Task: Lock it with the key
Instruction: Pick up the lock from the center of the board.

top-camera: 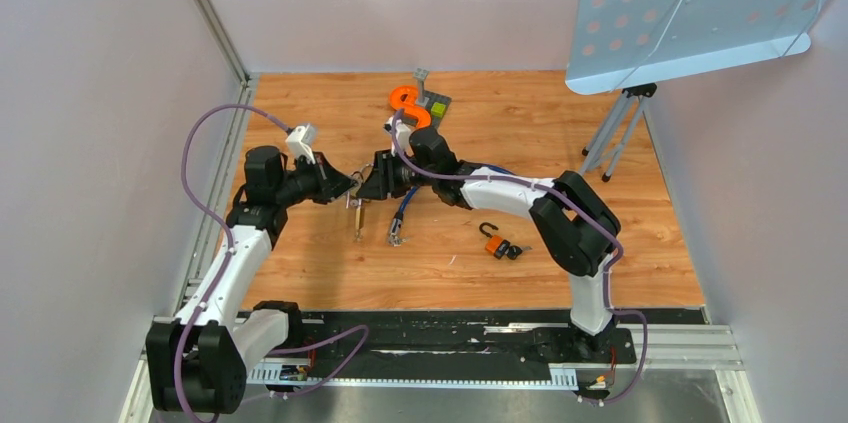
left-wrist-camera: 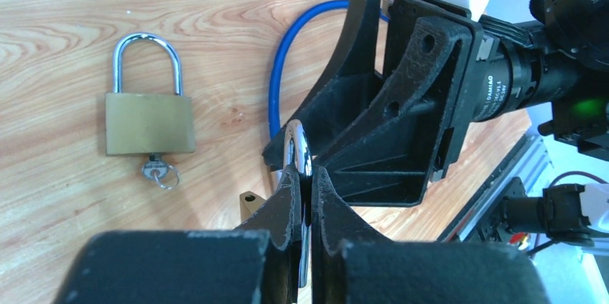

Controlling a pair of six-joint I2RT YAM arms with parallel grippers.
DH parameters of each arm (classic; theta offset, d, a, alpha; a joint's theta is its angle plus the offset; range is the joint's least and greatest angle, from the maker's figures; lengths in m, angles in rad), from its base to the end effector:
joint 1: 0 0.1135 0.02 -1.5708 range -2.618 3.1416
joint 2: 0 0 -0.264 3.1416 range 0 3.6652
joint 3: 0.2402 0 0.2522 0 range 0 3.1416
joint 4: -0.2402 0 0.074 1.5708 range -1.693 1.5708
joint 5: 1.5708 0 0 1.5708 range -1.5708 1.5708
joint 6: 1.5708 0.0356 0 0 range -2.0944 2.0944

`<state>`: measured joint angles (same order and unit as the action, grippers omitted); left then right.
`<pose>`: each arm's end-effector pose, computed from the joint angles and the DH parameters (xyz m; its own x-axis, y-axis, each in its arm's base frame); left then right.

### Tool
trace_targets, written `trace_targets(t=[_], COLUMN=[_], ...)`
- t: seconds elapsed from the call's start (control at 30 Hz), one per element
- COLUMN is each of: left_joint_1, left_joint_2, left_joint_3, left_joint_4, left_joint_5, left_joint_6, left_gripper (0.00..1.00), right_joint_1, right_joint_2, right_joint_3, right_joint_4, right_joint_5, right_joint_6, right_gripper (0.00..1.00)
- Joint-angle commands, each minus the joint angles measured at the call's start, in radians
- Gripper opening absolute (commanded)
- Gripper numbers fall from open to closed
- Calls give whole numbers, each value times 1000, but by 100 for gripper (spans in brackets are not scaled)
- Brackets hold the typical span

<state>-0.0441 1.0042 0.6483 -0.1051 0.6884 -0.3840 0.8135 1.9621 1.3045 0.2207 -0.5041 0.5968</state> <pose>0.2185 -0.0323 0.2620 -0.6378 -0.2614 -0.7245 0.3921 0.6994 -0.5975 0.2943 0.3363 0.2108 -0.7670 -0.0950 -0.6346 -0.6116 0.4073 0.6783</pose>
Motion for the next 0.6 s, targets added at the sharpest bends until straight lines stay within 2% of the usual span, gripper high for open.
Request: trace_targets(t=[0.0, 0.1, 0.17, 0.4, 0.53, 0.57], left_joint_1=[-2, -2, -2, -2, -2, -3], left_joint_2=[-32, -35, -35, -41, -42, -46], left_joint_3=[54, 53, 52, 65, 101, 114], left_joint_4=[96, 100, 131, 101, 20, 12], left_joint_5=[72, 73, 76, 42, -24, -44], left_joint_6=[-46, -63, -76, -100, -97, -96], left_gripper=[0, 0, 0, 0, 36, 54], right_joint_1=[6, 9, 14, 17, 16, 16], right_joint_2=[18, 30, 39, 24, -59, -80], right_joint_3=[53, 61, 72, 91, 65, 64], right_joint_4=[104, 109, 102, 68, 45, 23], right_joint_5=[5, 10, 19, 54, 95, 101], right_joint_6=[52, 78, 85, 79, 33, 15], right_gripper=[42, 41, 36, 1, 0, 0])
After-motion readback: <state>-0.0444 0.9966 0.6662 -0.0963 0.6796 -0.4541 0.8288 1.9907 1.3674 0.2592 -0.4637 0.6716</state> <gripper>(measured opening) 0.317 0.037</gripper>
